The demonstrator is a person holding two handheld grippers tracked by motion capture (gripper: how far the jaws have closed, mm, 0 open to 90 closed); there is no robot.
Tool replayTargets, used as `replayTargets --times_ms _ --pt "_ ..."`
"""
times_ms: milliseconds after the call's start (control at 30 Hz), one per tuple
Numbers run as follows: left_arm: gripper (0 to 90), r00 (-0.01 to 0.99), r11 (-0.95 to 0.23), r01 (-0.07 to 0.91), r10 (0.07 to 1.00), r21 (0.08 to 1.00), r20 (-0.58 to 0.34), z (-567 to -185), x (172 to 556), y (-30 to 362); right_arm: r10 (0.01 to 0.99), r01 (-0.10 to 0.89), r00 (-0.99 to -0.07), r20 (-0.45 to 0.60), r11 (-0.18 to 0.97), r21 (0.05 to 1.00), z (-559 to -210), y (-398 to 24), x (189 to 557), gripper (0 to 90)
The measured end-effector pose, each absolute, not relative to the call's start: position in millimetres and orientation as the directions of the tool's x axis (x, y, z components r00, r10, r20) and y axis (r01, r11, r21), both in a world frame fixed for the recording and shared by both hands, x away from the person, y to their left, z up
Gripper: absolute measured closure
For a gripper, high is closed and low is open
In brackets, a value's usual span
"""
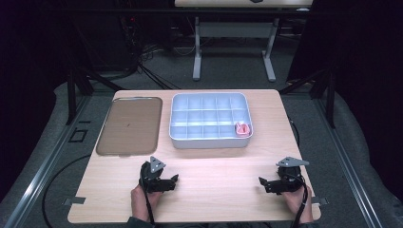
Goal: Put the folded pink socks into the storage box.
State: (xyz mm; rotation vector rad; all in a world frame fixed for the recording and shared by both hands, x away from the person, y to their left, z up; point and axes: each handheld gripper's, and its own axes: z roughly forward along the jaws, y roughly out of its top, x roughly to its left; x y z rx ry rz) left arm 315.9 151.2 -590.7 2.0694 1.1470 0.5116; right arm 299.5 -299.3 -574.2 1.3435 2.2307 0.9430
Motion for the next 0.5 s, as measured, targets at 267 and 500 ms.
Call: replayTargets --times_ms 267,500 --pt "15.0 0.529 -0.358 0.569 0.849 0.74 0.004 -591 316 151 0.899 0.648 -0.438 0.007 0.31 0.696 -588 -303 294 0.0" --pt "14.9 0.529 -0.358 0.57 0.849 0.74 0.004 -591 316 151 0.906 0.64 -0.424 0.005 0.295 0.71 -590 -303 295 0.0"
